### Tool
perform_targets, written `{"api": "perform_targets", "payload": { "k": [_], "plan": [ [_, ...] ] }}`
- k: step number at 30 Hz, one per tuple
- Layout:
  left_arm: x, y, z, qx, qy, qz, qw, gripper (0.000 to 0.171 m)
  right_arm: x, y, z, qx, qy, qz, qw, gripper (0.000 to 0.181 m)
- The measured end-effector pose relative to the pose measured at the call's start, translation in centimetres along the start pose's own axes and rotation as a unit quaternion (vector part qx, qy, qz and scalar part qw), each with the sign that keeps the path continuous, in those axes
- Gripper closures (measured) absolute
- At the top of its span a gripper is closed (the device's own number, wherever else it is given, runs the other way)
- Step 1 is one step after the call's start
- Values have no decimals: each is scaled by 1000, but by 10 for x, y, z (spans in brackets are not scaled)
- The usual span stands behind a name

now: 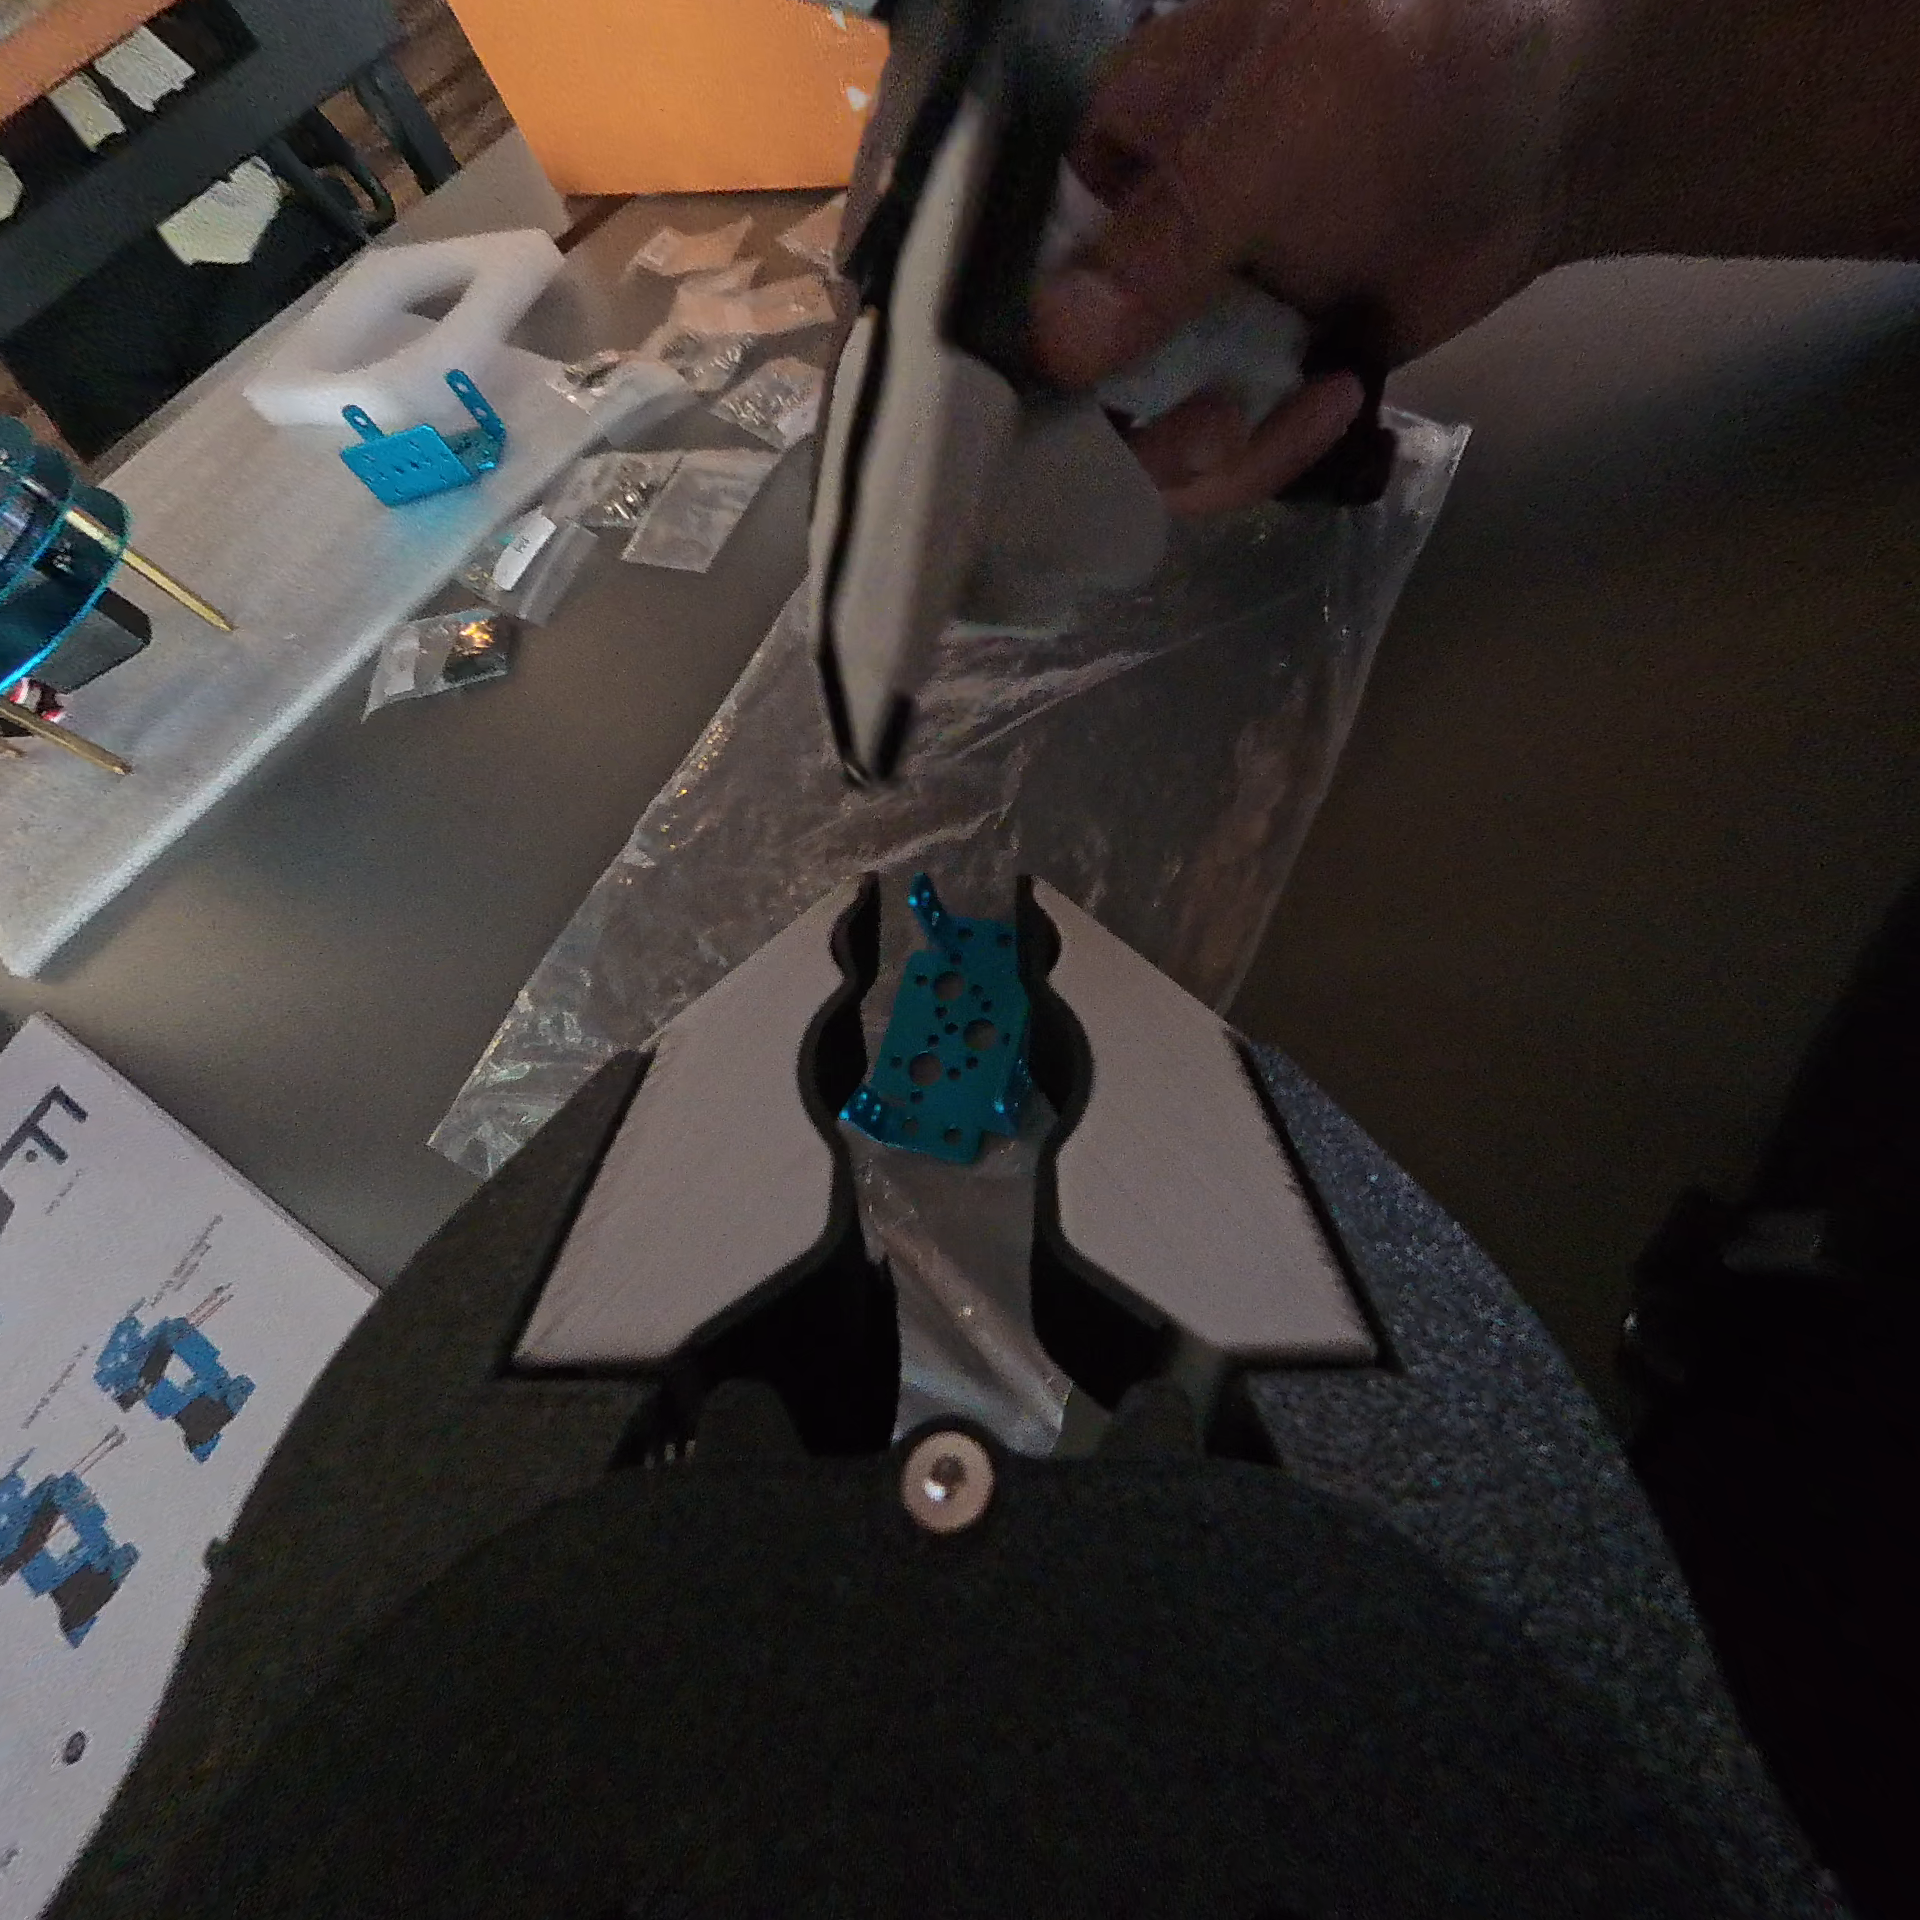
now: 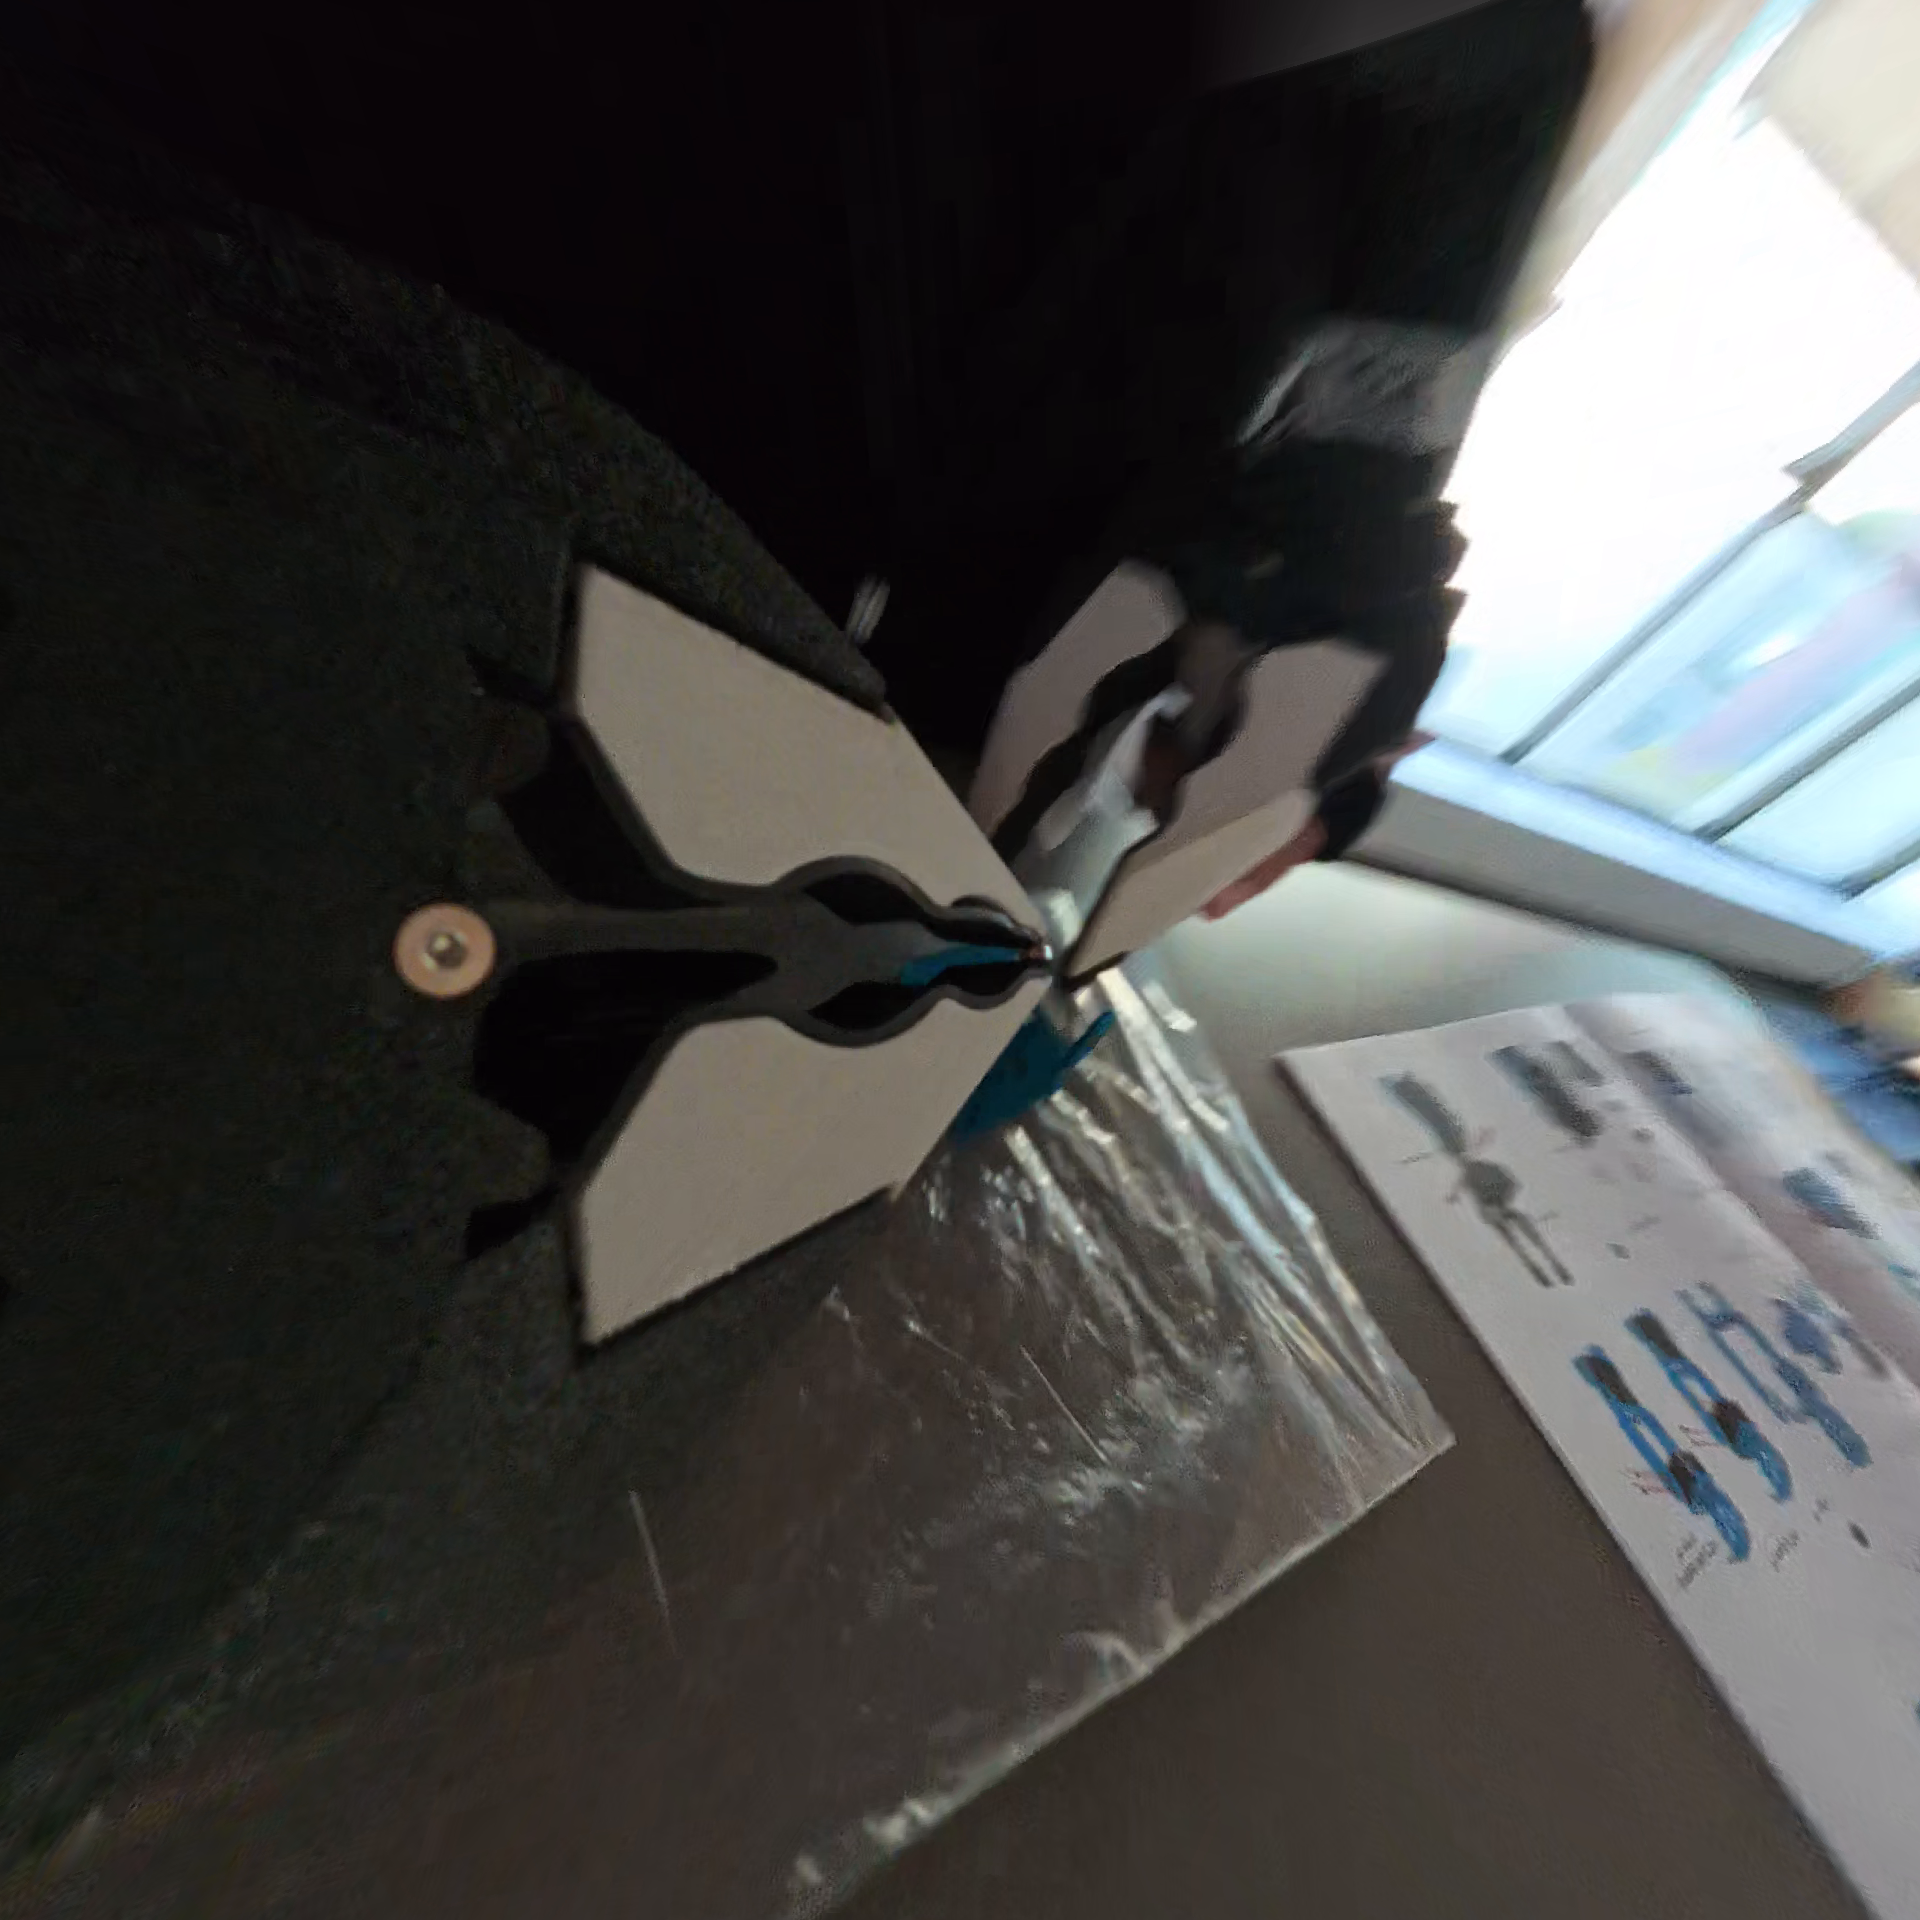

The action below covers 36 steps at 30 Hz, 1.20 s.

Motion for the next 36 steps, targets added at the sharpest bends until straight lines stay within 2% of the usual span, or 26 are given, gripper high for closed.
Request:
{"api": "perform_targets", "payload": {
  "k": [2,4,6,11,19,22,25,31,36],
  "plan": [
    [0,-5,-2,-13,4,-15,1000,146,-1,13,15,90,62,-114,987,180],
    [4,-12,-2,-27,1,-34,999,146,3,19,30,156,115,-199,961,180],
    [8,-13,-1,-30,-5,-39,999,146,6,20,40,191,140,-234,943,181],
    [14,-13,1,-36,-13,-43,998,146,4,20,49,215,159,-253,930,181],
    [12,-16,5,-47,-18,-28,998,145,5,21,56,225,158,-252,928,172],
    [18,-22,7,-63,-46,1,997,134,3,21,56,222,161,-250,929,168],
    [16,-24,5,-63,-46,20,997,134,-1,20,53,206,163,-240,934,153],
    [17,-29,-1,-72,-51,9,996,142,-11,5,30,122,151,-206,959,130],
    [19,-32,-2,-75,-60,5,995,151,-16,-1,22,100,167,-212,958,128]
  ]
}}
Point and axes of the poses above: each gripper's, where its closed fingertips meet, z back along the fingers, y out of its top, x = y × z across the jaws, the point moved 1 cm from there along z, back along the fingers, and after that the axes turned 14 degrees about y, right-handed, at the moved point
